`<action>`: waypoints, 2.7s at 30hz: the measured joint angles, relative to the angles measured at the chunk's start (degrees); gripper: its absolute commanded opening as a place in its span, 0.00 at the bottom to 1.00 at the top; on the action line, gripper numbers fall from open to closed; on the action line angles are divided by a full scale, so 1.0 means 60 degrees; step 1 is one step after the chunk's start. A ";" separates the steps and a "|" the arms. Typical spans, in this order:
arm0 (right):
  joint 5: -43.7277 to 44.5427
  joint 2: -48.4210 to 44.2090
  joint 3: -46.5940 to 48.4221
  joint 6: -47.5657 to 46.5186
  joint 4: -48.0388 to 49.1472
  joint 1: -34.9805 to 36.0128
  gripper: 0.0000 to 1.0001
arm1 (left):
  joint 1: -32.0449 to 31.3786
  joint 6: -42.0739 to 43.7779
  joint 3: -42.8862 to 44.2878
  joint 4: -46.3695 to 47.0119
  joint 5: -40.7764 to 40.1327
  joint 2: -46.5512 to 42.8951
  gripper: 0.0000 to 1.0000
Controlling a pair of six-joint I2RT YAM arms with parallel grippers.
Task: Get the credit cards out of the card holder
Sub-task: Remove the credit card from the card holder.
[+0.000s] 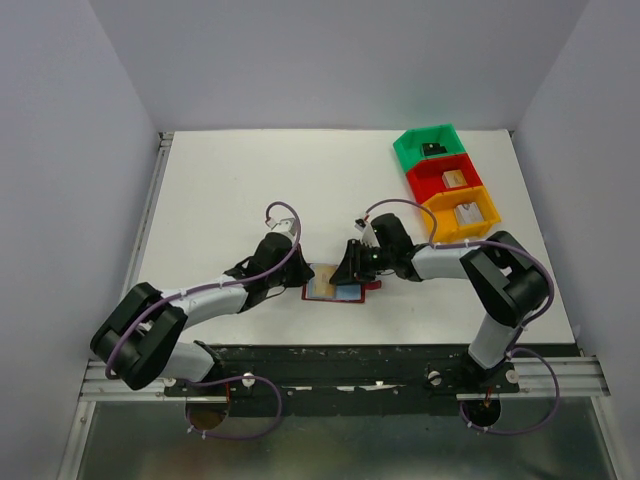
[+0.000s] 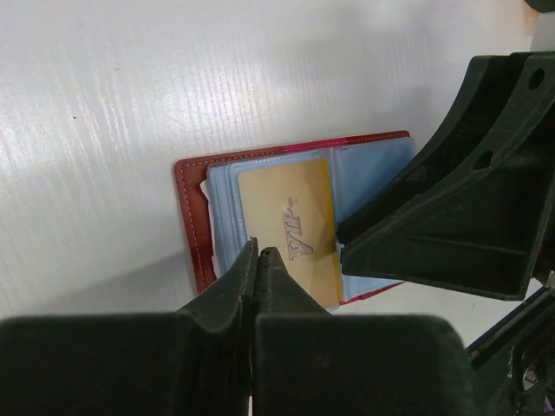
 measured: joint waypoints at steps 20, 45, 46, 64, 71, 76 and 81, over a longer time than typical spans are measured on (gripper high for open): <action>-0.0007 0.0149 -0.0047 0.0102 0.0339 0.0000 0.37 | -0.0058 -0.0149 0.0000 -0.0015 -0.0022 0.0288 0.00; -0.0106 -0.0240 0.0164 -0.0113 0.0055 0.0000 0.40 | -0.0098 -0.0178 0.0055 -0.0302 -0.0229 0.0419 0.00; -0.0124 -0.0182 0.0168 -0.0109 0.0080 0.0000 0.40 | -0.0102 -0.0178 0.0080 -0.0313 -0.0229 0.0437 0.00; -0.0200 0.0171 0.0164 -0.0080 0.0127 0.0000 0.40 | -0.0127 -0.0182 0.0135 -0.0368 -0.0237 0.0481 0.00; -0.0200 0.0248 0.0164 -0.0080 0.0182 0.0000 0.43 | -0.0138 -0.0182 0.0135 -0.0368 -0.0240 0.0481 0.00; -0.0200 0.0262 0.0164 -0.0076 0.0193 0.0000 0.43 | -0.0168 -0.0182 0.0135 -0.0368 -0.0266 0.0481 0.00; -0.0204 0.0284 0.0160 -0.0033 0.0226 0.0000 0.44 | -0.0193 -0.0197 0.0135 -0.0364 -0.0266 0.0481 0.00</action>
